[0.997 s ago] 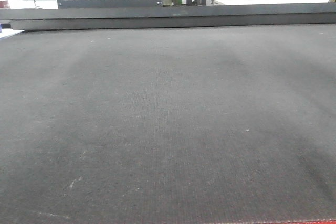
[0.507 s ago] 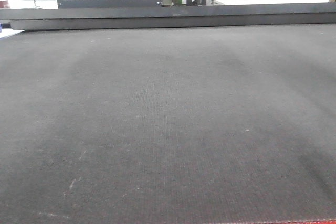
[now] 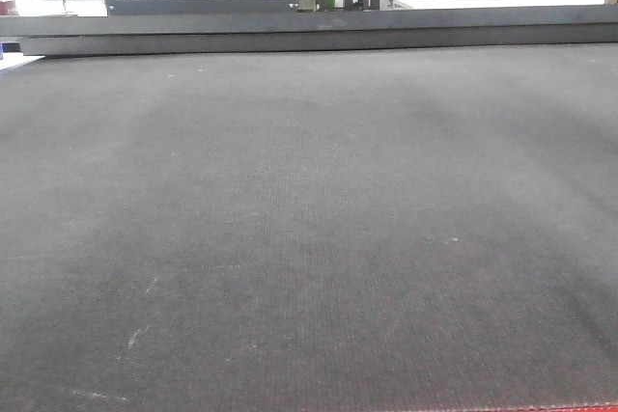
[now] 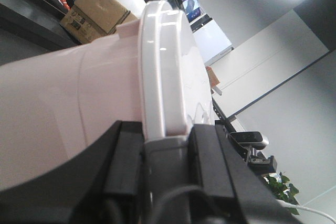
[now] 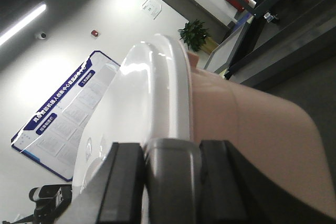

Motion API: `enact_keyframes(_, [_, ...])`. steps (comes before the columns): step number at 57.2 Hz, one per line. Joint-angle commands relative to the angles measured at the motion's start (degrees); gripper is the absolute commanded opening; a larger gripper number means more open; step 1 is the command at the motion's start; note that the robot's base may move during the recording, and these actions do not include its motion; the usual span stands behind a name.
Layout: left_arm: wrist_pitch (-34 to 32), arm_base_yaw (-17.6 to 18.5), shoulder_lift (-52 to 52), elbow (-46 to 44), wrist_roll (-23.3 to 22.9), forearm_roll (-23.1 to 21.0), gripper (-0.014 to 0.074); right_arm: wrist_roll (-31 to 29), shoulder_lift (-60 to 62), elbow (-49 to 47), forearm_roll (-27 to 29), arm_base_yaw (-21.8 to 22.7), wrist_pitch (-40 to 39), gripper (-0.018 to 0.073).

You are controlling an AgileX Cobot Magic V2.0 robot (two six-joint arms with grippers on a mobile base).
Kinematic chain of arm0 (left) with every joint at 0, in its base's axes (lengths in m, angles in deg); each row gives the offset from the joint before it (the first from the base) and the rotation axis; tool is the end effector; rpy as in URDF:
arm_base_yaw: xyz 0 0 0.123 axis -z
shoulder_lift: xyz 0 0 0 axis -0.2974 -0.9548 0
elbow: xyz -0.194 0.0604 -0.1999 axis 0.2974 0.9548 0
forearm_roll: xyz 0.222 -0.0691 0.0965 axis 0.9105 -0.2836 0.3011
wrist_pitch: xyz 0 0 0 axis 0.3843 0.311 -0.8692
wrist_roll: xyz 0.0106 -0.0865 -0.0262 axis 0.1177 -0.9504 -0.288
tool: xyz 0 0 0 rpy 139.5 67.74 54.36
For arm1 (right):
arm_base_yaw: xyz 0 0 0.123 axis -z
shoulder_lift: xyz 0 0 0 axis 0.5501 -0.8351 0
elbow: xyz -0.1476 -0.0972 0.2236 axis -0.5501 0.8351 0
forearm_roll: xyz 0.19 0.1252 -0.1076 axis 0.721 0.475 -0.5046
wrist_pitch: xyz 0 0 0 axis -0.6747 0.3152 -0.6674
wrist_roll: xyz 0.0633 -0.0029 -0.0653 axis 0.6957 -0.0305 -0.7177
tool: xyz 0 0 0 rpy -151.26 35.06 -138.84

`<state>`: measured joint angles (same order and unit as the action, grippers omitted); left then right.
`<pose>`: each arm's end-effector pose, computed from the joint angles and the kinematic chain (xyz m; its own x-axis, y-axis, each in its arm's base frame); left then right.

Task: Grab white bin and place on right shelf
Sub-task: 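Hold the bin raised and drive away from the table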

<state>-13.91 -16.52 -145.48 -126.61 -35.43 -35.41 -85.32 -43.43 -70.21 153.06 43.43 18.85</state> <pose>0.3511 -0.0815 0.4330 -0.6324 -0.4841 -0.6047 0.5885 0.2074 -0.7815 0.3422 0.0093 0.4249 -0.4608 0.6734 -0.5780 -0.4513 0.3830 0.8060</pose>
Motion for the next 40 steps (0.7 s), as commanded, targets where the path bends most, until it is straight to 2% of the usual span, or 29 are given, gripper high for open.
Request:
enact_keyframes(1, [9.84,2.92,3.01,-2.10,0.32,-7.76,-0.0117,-0.22,3.34,-1.94,5.99,-2.20,7.87,0.0059])
enact_keyframes(40, [9.84,2.92,3.01,-2.10,0.32,-7.76,-0.0117,-0.22,3.13,-1.94,5.99,-2.15,0.99,0.0059])
